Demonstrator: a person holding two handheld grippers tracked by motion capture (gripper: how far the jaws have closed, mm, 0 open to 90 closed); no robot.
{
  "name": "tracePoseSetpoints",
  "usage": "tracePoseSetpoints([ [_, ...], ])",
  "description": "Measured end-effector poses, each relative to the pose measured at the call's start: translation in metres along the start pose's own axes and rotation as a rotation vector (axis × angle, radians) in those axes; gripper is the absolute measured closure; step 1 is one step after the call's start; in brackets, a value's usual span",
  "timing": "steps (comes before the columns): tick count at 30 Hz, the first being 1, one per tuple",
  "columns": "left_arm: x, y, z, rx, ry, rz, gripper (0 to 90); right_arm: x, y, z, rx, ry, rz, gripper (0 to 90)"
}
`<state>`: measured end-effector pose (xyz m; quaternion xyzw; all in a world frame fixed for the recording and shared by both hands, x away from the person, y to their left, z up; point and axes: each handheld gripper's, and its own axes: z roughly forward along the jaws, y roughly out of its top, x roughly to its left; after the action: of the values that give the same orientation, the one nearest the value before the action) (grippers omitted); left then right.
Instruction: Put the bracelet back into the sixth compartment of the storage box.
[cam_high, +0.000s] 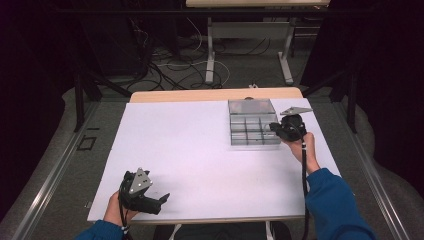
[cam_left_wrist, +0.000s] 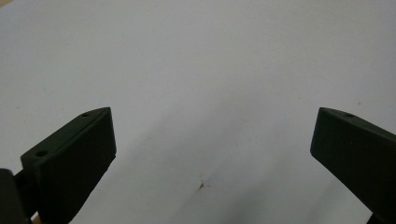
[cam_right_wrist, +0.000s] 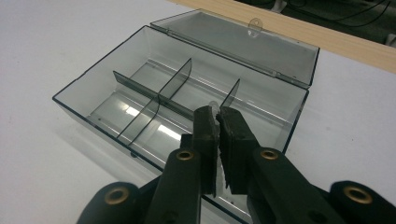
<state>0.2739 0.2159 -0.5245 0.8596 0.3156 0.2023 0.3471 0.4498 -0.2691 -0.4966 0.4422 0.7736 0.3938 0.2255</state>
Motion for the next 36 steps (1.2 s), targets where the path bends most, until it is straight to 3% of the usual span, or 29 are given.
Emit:
tracePoseSetpoints([
  [11, 0.000, 0.000, 0.000, -0.006, 0.001, -0.002, 0.0, -0.001, -0.003, 0.006, 0.033, 0.001, 0.012, 84.9],
  [36, 0.000, -0.001, 0.000, -0.011, 0.001, -0.004, 0.0, -0.010, -0.014, 0.018, 0.084, -0.091, 0.030, 84.4],
])
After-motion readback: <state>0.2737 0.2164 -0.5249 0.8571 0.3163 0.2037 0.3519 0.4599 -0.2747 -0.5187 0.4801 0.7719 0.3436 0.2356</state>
